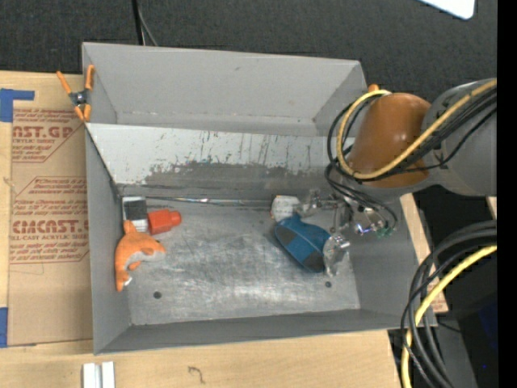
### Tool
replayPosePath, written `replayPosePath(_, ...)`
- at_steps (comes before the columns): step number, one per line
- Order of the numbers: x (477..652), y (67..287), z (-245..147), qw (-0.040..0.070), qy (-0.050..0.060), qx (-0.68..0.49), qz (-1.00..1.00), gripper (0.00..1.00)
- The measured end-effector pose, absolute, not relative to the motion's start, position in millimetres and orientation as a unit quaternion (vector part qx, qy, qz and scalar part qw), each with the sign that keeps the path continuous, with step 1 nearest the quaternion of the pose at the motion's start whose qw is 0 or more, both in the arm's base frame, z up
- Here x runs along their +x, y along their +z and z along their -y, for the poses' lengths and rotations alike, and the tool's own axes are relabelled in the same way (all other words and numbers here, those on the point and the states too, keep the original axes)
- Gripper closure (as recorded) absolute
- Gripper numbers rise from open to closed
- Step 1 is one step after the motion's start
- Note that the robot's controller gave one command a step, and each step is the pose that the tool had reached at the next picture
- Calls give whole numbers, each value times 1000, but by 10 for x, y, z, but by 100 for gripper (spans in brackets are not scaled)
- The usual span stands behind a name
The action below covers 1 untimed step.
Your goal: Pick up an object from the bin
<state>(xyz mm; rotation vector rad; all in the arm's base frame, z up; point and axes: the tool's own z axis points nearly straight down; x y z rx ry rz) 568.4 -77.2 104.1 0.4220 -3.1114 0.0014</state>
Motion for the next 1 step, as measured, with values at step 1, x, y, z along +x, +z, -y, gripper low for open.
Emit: replayPosePath(1, 5626, 1102, 541, 2, -3, 101, 995, 100)
